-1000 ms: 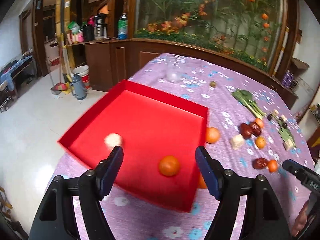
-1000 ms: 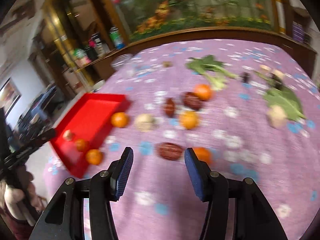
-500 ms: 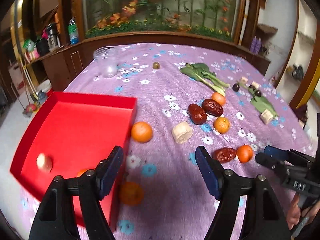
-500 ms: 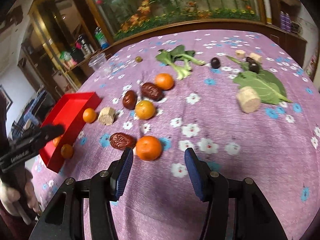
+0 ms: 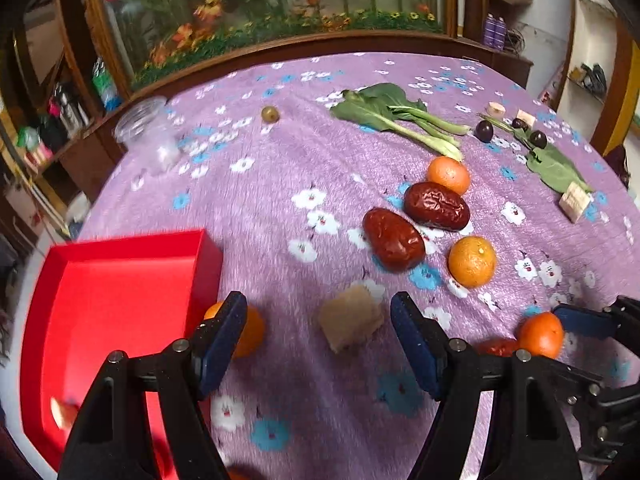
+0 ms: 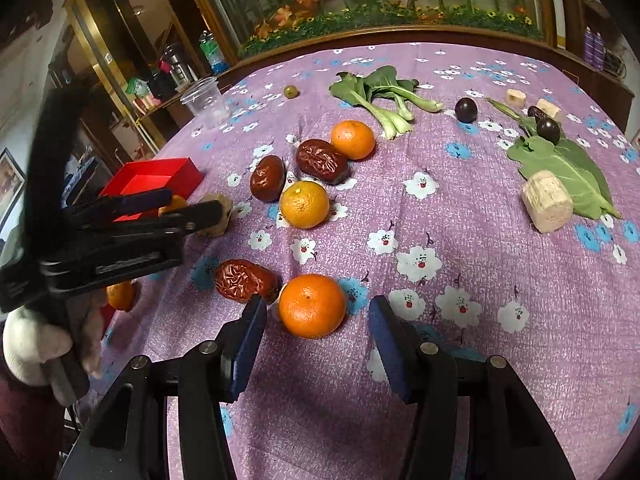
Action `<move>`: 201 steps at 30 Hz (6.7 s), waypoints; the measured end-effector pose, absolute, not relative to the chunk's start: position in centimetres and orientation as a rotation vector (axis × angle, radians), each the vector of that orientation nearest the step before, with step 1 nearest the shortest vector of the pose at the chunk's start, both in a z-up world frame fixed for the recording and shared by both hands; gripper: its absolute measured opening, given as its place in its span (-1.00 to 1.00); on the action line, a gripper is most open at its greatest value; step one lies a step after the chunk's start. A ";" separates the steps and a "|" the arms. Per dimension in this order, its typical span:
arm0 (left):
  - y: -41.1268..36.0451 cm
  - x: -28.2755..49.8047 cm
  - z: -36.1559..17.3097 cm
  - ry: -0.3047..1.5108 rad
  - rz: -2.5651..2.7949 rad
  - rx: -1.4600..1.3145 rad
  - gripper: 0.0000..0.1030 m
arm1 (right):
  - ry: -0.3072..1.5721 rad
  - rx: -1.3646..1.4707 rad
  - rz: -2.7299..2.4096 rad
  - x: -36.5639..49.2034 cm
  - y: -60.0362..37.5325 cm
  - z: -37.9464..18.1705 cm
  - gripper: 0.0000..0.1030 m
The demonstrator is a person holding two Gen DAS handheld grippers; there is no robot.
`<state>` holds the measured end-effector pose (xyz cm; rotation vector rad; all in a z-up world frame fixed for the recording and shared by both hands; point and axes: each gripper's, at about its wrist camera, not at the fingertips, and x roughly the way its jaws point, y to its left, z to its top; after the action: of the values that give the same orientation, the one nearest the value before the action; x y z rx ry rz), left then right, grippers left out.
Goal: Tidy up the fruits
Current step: 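Grasp the beige bread cube with the left tool while the right tool grasps a mandarin, then carry both items over the red tray and release them inside, then grasp a red date with the left tool while the right tool grasps a mandarin, then carry the date and mandarin over the red tray and release both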
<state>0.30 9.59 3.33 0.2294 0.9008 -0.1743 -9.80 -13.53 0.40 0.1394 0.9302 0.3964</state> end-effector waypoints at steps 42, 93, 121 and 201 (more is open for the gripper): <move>28.9 -11.7 8.9 0.731 0.083 -0.319 -0.32 | 0.832 0.022 0.553 -15.5 -4.0 6.2 -0.29; 31.6 -11.6 8.4 0.726 0.096 -0.406 0.28 | 0.945 -0.080 0.662 -10.9 4.4 2.7 -0.09; 19.3 -8.9 6.4 0.862 -0.156 -0.248 0.31 | 0.948 0.143 0.417 -12.6 -12.4 1.2 -0.36; 11.6 -10.9 5.5 0.854 -0.372 -0.091 -0.52 | 0.902 0.145 0.491 -17.3 -12.0 2.3 -0.52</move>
<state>-10.95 11.55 5.54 -0.0908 0.8542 -0.3718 -17.33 -12.04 2.31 0.1445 0.9021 0.4911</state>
